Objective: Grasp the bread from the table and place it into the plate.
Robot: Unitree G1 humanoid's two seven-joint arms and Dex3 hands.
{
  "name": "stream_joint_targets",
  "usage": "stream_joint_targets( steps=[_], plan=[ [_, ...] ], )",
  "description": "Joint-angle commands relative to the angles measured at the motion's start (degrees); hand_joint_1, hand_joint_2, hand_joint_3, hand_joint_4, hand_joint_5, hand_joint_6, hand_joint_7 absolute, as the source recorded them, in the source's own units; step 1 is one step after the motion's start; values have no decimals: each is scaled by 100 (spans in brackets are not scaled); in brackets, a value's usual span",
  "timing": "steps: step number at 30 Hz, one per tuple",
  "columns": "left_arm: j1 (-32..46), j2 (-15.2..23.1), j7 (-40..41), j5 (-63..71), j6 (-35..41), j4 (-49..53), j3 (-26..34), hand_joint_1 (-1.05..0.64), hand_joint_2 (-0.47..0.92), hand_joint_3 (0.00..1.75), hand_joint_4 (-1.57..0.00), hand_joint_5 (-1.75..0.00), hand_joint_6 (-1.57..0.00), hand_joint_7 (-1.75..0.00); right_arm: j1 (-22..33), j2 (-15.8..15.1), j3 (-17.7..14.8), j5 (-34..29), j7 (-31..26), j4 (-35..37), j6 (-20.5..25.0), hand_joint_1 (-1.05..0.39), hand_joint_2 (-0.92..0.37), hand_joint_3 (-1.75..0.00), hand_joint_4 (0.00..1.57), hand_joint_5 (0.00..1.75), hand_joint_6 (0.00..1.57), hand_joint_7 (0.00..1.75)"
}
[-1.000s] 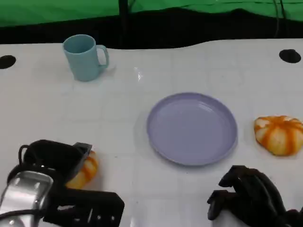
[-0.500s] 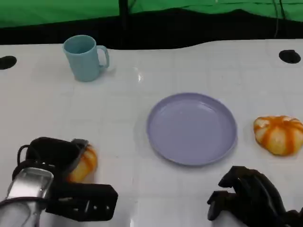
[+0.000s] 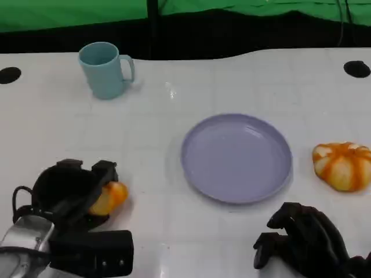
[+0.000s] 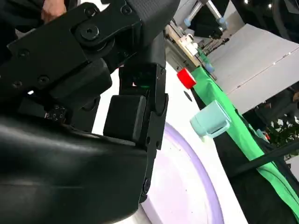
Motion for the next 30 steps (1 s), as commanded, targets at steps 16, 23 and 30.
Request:
stream_joint_targets(
  steps=[16, 23, 30],
  plan=[
    [-802, -221, 603, -360, -436, -27, 124, -28, 61, 87, -68, -175, -69, -133, -144, -108, -138, 12, 102, 276, -76, -105, -70, 0, 157, 74, 157, 40],
    [-1508, -647, 836, -253, -665, 587, -186, -31, 83, 42, -79, -169, -118, -20, -125, -87, -112, -53, 139, 306, -192, -105, -71, -1, 157, 75, 157, 40],
    [-1989, -1101, 929, -299, -827, 1071, -422, -29, 74, 55, -81, -175, -69, -156, -56, -90, -91, -26, 143, 226, -125, -105, -71, 0, 157, 74, 157, 38]
  ],
)
